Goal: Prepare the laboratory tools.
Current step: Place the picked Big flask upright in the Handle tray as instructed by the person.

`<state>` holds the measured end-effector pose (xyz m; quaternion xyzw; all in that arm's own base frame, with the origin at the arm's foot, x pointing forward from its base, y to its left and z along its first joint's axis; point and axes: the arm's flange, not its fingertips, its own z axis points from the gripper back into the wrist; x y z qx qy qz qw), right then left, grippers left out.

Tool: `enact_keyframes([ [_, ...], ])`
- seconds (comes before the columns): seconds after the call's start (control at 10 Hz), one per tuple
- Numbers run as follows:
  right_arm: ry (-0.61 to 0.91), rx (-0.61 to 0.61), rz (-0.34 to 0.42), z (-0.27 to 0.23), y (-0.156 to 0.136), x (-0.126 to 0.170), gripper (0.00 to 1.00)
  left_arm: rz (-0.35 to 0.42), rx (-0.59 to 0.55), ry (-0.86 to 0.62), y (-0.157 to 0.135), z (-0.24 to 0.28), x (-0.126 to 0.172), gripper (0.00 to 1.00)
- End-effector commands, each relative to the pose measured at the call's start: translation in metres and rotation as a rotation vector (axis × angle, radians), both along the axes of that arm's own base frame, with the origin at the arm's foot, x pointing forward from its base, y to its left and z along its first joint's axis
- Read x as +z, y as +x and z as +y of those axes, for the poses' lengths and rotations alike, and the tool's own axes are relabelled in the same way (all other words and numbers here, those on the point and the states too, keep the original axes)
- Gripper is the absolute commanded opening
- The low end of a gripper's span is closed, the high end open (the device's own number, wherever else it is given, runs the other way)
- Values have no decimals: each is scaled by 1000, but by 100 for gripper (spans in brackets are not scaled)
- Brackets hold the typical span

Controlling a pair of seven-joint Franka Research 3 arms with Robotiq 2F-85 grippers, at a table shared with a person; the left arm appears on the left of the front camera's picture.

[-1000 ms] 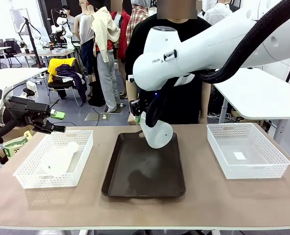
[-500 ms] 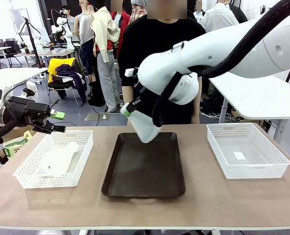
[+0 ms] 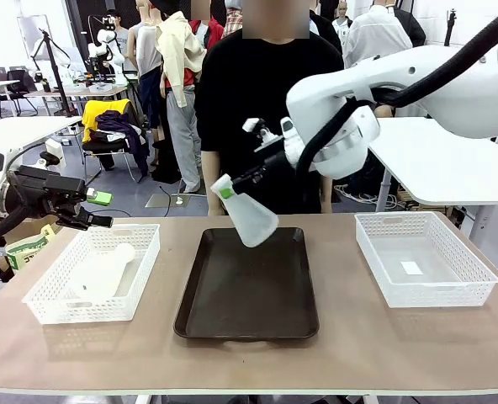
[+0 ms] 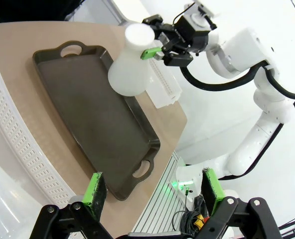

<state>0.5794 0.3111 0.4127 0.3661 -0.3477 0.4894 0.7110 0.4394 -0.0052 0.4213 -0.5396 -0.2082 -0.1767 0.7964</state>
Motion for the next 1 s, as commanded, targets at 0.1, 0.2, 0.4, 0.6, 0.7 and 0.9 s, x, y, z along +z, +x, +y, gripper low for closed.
enact_keyframes([
  [0.1,11,11,-35,13,2,11,0,-7,-2,-12,0,1,2,100],
  [0.2,11,11,-35,13,2,11,0,-7,-2,-12,0,1,2,100],
  [0.4,-2,0,-11,11,0,10,0,-7,-2,-12,0,1,2,100],
  [0.6,106,84,-24,14,11,-5,0,-7,-2,-12,0,1,2,100],
  [0.7,113,81,-45,13,13,-14,0,-7,-2,-12,0,1,2,100],
  [0.9,190,119,-81,12,14,-27,0,-7,-2,-12,0,1,2,100],
])
